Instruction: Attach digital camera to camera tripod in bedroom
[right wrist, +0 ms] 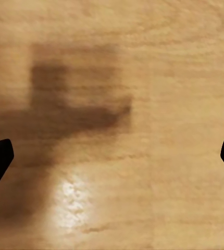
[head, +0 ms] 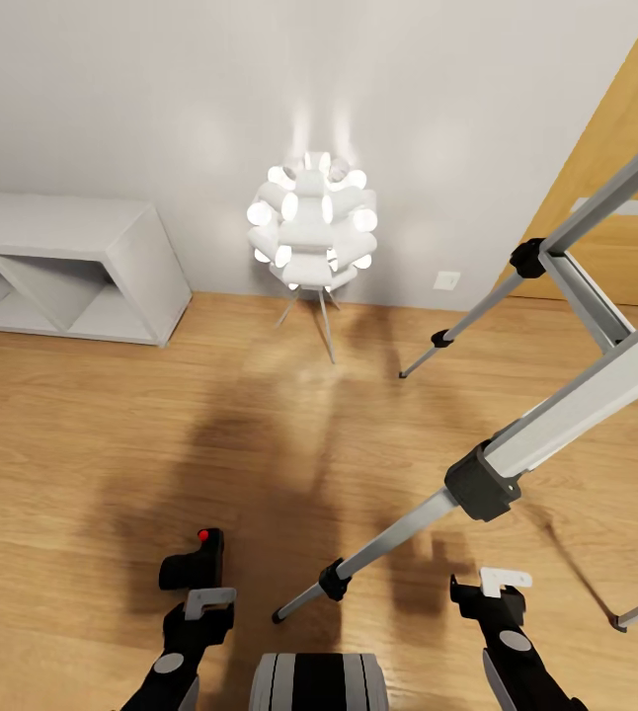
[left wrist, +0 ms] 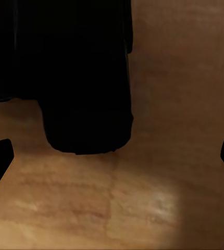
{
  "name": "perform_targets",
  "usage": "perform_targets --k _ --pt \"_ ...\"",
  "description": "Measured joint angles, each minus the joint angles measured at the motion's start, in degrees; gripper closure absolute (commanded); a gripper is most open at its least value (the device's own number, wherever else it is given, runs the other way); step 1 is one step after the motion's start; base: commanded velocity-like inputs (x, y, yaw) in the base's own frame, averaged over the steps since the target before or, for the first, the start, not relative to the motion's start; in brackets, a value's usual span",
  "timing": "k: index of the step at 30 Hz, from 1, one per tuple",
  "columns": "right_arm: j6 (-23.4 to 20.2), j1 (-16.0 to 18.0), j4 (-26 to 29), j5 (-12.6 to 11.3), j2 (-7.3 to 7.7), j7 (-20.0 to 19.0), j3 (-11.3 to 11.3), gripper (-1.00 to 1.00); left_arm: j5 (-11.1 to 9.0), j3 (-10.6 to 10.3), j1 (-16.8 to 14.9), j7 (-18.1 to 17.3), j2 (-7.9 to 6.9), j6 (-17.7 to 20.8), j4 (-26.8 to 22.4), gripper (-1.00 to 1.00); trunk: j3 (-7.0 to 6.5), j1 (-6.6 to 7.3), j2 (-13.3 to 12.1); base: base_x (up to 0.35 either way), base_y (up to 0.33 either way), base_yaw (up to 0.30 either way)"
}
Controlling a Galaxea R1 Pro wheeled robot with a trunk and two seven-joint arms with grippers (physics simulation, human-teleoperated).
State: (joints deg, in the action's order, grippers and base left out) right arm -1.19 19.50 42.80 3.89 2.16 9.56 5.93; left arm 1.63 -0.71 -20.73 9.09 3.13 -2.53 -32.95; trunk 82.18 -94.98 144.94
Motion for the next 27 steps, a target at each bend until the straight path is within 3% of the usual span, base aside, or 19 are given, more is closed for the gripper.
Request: perform_targets --k 15,27 --pt "0.01 0.0 -0.01 0.06 -0.04 0.05 -0.05 -1.0 -0.13 0.09 -0.18 0.02 -0.03 -3.64 2.85 -1.0 0.0 0.0 0.0 0.0 0.0 0.0" --pt "0.0 0.0 -0.02 0.04 -0.12 0.05 -0.12 -1.0 -0.36 0.36 -0.17 0.05 -0.83 -7.01 7.82 -1.0 0.0 0.0 0.0 0.0 0.0 0.0"
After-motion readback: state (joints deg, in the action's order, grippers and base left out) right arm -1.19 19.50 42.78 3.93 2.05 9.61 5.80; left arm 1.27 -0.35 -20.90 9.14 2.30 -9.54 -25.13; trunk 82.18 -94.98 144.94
